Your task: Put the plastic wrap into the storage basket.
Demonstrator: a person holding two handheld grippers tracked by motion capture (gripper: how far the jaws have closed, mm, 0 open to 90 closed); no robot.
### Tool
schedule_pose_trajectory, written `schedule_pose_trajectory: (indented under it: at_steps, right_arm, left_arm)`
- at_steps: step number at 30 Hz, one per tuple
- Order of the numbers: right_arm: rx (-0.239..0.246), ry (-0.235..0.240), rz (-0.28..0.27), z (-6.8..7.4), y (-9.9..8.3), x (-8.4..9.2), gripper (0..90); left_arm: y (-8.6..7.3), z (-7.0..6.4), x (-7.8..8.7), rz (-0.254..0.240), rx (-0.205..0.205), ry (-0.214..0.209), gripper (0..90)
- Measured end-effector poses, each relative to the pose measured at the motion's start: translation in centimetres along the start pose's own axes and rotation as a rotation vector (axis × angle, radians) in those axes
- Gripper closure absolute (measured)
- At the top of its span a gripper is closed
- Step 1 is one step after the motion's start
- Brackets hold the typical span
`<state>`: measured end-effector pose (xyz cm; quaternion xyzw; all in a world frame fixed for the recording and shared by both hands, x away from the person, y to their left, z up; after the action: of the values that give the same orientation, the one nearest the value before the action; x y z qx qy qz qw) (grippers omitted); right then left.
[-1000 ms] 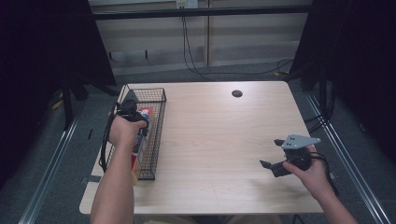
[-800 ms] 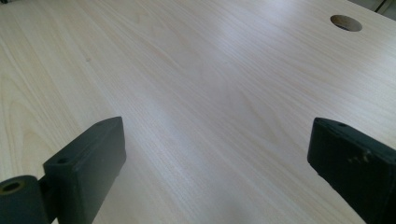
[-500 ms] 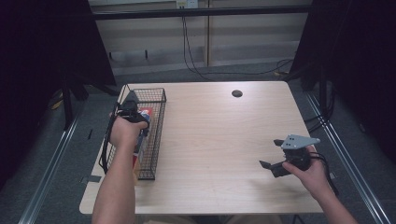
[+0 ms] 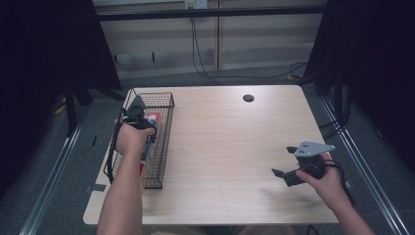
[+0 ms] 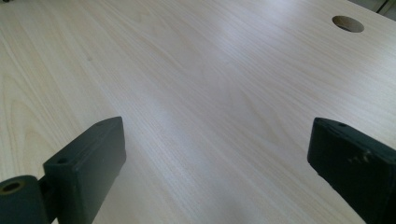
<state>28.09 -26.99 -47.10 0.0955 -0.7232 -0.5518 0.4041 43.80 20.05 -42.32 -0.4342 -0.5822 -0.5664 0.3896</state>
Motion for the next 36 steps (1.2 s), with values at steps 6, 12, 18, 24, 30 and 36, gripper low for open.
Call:
schedule_pose_trajectory:
  at_steps: [6, 12, 18, 24, 30, 36]
  right_arm:
    - [-0.002, 0.006, 0.000, -0.1, -0.1, 0.0, 4.5]
    - [-0.002, 0.002, -0.002, -0.1, -0.2, 0.1, 4.5]
    - [-0.009, 0.001, -0.002, -0.2, -0.3, 0.4, 4.5]
    - [-0.009, 0.000, -0.002, -0.2, -0.2, 0.3, 4.5]
    - [-0.010, 0.000, -0.002, -0.2, -0.2, 0.3, 4.5]
    - [-0.012, -0.001, -0.001, -0.2, -0.2, 0.3, 4.5]
  left_arm:
    - [0.0, 0.0, 0.0, -0.007, 0.004, -0.005, 39.6]
    - [0.1, -0.1, 0.1, -0.020, 0.025, -0.027, 34.4]
    - [0.1, -0.2, 0.3, -0.034, 0.019, -0.042, 29.0]
    - [0.1, -0.3, 0.8, -0.053, 0.017, -0.056, 24.3]
    - [0.2, -0.1, 1.5, -0.084, 0.031, -0.088, 20.1]
    - [0.2, 0.1, 2.4, -0.099, 0.037, -0.109, 17.5]
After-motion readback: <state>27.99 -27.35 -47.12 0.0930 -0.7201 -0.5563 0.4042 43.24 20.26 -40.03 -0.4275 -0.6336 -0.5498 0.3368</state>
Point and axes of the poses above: each handheld gripper's, and its own axes: x roughly backward along the jaws, y roughly out of its top, z roughly to its left, the point moved 3 cm from there along -x, roughly forward along the jaws, and after that the axes turned 8 degrees about -z, right-handed, at the moved point
